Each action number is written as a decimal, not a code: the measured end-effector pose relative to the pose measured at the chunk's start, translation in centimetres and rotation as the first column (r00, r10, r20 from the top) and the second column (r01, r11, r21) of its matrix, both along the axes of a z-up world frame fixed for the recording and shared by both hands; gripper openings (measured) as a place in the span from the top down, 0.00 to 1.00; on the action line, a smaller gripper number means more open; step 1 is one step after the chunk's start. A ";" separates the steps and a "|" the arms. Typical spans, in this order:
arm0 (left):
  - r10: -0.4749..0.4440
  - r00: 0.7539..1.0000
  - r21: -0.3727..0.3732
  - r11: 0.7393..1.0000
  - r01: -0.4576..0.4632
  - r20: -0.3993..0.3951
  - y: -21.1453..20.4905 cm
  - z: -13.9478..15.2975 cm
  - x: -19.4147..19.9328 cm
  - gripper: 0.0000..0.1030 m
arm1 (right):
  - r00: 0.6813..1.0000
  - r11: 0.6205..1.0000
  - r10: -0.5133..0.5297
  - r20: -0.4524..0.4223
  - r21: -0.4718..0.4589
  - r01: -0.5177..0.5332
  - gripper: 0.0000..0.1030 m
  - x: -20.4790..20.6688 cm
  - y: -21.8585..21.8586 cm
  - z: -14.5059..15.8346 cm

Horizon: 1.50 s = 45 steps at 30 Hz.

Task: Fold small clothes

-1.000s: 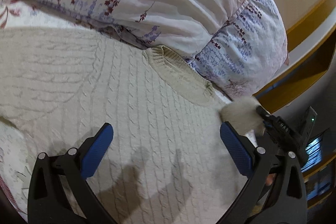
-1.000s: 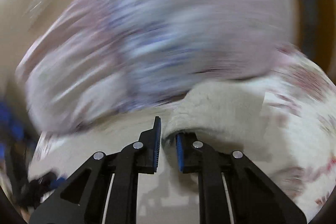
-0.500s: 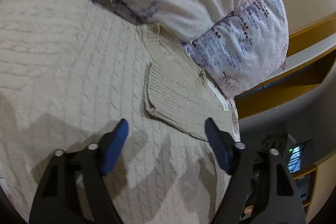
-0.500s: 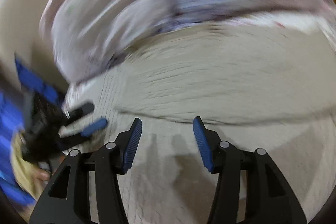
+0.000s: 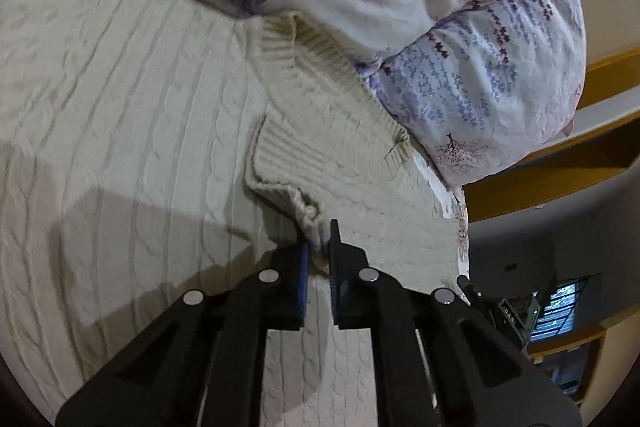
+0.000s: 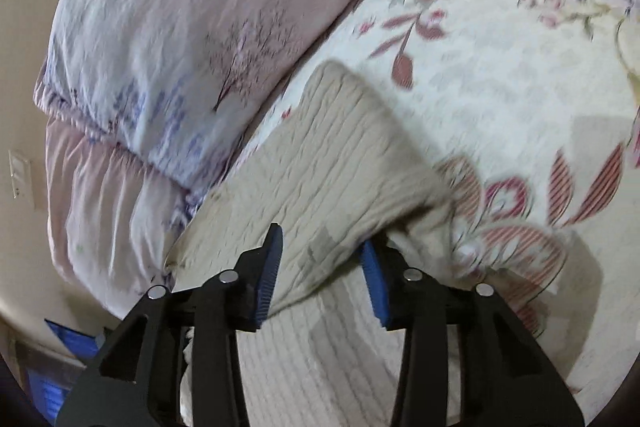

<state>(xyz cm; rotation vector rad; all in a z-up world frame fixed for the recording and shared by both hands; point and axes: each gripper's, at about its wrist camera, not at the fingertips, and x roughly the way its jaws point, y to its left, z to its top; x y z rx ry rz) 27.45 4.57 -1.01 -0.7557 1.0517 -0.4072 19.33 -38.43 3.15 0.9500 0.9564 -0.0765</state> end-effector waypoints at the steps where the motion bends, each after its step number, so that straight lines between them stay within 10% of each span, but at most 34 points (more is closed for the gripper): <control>1: -0.001 1.000 0.009 1.000 0.001 0.021 0.2 0.5 -0.1 0.93 | 1.000 1.000 -0.006 0.005 -0.012 0.006 0.62 0.0 -0.1 0.2; 8: 0.034 0.994 0.098 0.994 -0.044 0.102 2.4 2.9 -1.4 0.94 | 1.000 0.998 -0.006 0.003 -0.069 0.006 0.64 0.0 -0.2 0.3; 11: 0.034 0.996 0.127 0.991 -0.044 0.080 2.8 2.3 -1.6 0.93 | 1.000 0.991 -0.011 -0.020 -0.134 0.008 0.90 0.2 0.4 0.0; 16: 0.037 0.998 0.185 0.982 -0.044 0.044 2.1 0.8 -1.8 0.92 | 0.998 0.969 -0.018 -0.063 -0.247 0.002 0.92 -0.2 1.3 0.0; 19: 0.030 0.998 0.202 0.979 -0.039 0.051 2.0 1.3 -2.1 0.88 | 0.996 0.937 0.013 -0.093 -0.345 -0.045 0.86 -0.1 2.5 1.0; 23: 0.044 0.996 0.157 0.986 -0.056 0.078 3.8 2.5 -3.7 0.56 | 0.996 0.912 0.030 -0.086 -0.406 -0.062 0.59 -1.2 3.6 3.0; 30: 0.122 0.981 0.093 0.986 -0.137 0.150 11.2 4.3 -9.6 0.43 | 0.960 0.852 0.278 -0.019 -0.456 -0.256 0.58 0.2 10.3 6.4; 41: 0.519 0.848 0.116 0.840 -0.530 0.107 25.7 2.4 -18.2 0.44 | 0.774 0.626 0.609 -0.175 -0.493 -0.604 0.58 5.9 24.1 1.7; 45: 0.609 0.791 0.094 0.785 -0.612 0.056 29.1 1.0 -18.5 0.45 | 0.759 0.594 0.622 -0.192 -0.516 -0.617 0.50 5.4 25.3 0.8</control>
